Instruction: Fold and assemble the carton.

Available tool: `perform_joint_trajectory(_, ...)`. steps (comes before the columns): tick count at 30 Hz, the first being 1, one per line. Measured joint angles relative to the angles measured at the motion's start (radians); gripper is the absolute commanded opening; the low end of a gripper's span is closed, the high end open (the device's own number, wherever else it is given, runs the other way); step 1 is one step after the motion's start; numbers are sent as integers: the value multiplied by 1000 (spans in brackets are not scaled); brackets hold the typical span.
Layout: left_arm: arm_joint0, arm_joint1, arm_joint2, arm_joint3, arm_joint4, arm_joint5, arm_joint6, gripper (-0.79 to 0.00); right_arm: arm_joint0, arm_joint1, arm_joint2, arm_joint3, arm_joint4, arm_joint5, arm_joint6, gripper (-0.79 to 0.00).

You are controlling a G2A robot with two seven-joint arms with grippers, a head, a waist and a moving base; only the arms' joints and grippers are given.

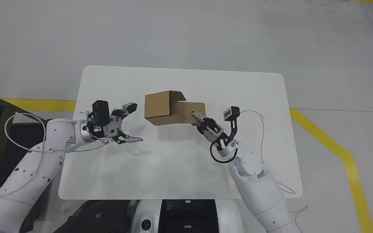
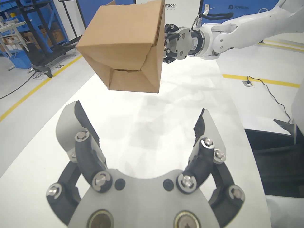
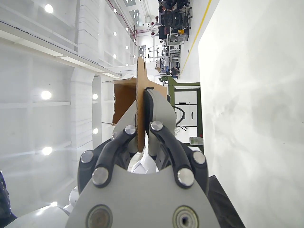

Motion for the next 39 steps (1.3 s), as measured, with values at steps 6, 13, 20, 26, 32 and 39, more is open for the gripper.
perform_joint_trajectory(6,-131,19,145,58,-31,0,37,0,-14,3,-8,-2,4,-18,14,-785)
perform_joint_trajectory(13,-237,27,281,97,-26,0,102,0,-20,4,-20,-15,-24,-18,-17,-785)
perform_joint_trajectory(20,-312,30,386,122,-41,0,154,0,-17,2,-41,-14,-29,-18,-45,-785)
perform_joint_trajectory(26,-369,26,464,156,-87,0,153,0,-15,-1,-59,0,-23,-29,-54,-785)
perform_joint_trajectory(32,-416,19,526,188,-137,0,153,0,-8,-5,-81,19,-14,-37,-65,-785)
perform_joint_trajectory(39,-454,22,580,207,-163,0,153,-120,2,-9,-96,37,-9,-51,-84,-785)
